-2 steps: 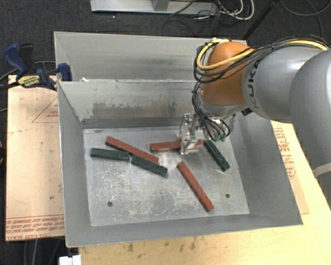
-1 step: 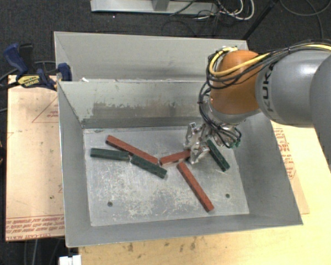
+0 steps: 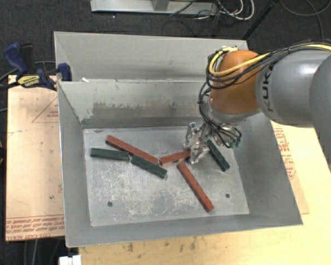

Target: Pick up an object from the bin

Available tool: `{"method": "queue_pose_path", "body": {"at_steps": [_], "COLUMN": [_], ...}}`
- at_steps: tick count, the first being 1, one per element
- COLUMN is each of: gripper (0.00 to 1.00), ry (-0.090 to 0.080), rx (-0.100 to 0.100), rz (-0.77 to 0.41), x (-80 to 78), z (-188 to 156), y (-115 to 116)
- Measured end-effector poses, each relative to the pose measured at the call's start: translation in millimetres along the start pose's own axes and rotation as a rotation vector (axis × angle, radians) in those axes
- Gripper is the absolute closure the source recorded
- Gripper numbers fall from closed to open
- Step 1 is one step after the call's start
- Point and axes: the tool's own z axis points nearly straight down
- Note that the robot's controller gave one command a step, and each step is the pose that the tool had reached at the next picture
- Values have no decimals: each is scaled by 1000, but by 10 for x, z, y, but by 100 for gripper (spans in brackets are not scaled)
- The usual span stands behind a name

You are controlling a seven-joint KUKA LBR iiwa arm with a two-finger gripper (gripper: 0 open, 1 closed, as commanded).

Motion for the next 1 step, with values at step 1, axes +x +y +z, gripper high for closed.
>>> {"method": "queue_pose_path", "body": {"at_steps": [1], "gripper": [100], "ry": [-2], "rx": [6], "rz": [50], "x": [91], "z": [-1870], "y": [-72]}}
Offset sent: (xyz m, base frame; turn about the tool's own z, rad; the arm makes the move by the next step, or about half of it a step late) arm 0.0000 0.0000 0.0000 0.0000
